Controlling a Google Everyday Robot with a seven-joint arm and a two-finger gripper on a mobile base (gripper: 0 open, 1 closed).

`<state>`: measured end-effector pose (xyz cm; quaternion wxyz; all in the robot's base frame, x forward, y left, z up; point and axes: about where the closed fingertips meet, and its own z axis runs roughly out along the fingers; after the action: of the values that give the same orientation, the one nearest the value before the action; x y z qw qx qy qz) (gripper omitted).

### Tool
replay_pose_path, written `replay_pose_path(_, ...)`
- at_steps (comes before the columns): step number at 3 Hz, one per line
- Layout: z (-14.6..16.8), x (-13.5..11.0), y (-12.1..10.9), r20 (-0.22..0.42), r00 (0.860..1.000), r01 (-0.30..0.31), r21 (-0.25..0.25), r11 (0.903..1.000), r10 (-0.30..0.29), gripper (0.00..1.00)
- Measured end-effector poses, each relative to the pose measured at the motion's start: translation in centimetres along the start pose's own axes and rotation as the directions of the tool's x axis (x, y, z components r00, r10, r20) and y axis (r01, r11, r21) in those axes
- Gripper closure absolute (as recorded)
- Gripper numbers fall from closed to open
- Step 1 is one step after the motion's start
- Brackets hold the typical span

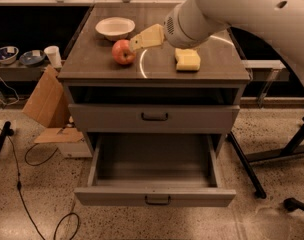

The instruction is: Place sponge into middle drawer

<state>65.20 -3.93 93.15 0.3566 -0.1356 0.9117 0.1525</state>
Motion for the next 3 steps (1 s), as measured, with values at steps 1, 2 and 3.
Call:
replay_pose_path(1,0.0,0.0,0.0,0.000,1.000,0.001,0.000,1.0000,-0.001,0.00)
replay_pose_path(2,1.1,-0.4,-0.2,0.023,1.000,0.010,0.018,0.9998,-0.010,0.00)
replay_pose_path(3,3.4,-0.9,-1.9,0.037,0.999,0.030,0.074,0.9968,-0.033,0.00)
